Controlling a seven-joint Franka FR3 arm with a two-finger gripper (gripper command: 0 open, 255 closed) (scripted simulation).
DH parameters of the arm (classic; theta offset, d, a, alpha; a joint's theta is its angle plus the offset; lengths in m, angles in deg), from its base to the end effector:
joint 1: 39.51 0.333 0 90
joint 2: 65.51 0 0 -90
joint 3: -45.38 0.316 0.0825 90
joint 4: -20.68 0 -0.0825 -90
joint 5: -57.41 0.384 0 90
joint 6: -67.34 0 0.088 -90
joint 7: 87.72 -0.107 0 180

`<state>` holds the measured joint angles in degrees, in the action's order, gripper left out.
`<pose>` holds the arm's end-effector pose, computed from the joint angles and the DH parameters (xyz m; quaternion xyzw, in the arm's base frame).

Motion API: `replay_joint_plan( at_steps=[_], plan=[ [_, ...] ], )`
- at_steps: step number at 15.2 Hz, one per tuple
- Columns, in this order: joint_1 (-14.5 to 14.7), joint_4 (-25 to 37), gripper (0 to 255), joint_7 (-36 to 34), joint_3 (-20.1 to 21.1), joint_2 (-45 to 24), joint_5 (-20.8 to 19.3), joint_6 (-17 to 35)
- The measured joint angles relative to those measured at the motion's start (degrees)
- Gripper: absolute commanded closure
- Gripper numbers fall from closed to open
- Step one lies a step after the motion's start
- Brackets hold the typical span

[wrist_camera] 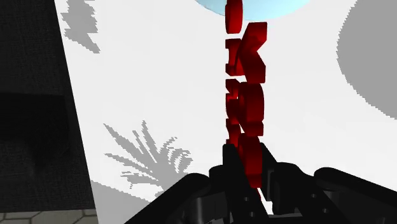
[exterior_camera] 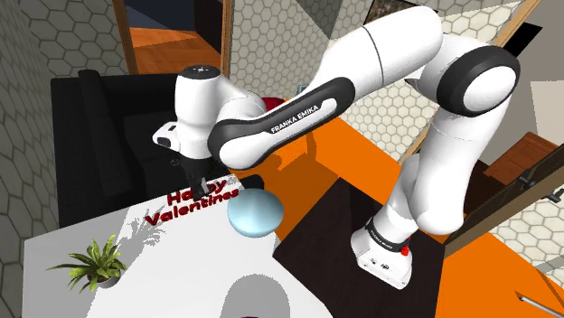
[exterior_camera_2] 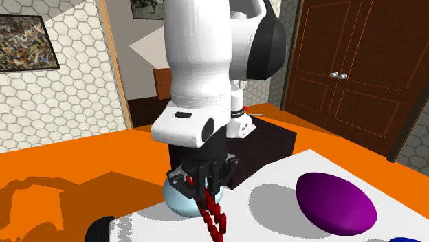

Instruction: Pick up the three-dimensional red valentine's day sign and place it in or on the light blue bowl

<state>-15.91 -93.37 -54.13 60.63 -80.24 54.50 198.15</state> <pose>0.4738 0.3728 0.3428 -0.7998 -0.5997 -0.0220 0.0148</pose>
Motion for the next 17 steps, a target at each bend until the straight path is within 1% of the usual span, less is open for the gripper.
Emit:
replay_joint_plan(
  at_steps=[6,10,14,17],
  plan=[
    [-3.0,-13.6,255,5.5,-0.5,11.4,4.1,2.6],
    [-4.3,-22.5,255,10.3,-1.8,20.3,7.2,2.6],
    [-5.0,-29.9,255,14.5,-3.8,28.4,9.2,1.8],
    [-5.2,-32.6,255,15.7,-4.4,29.2,9.5,3.6]
  ],
)
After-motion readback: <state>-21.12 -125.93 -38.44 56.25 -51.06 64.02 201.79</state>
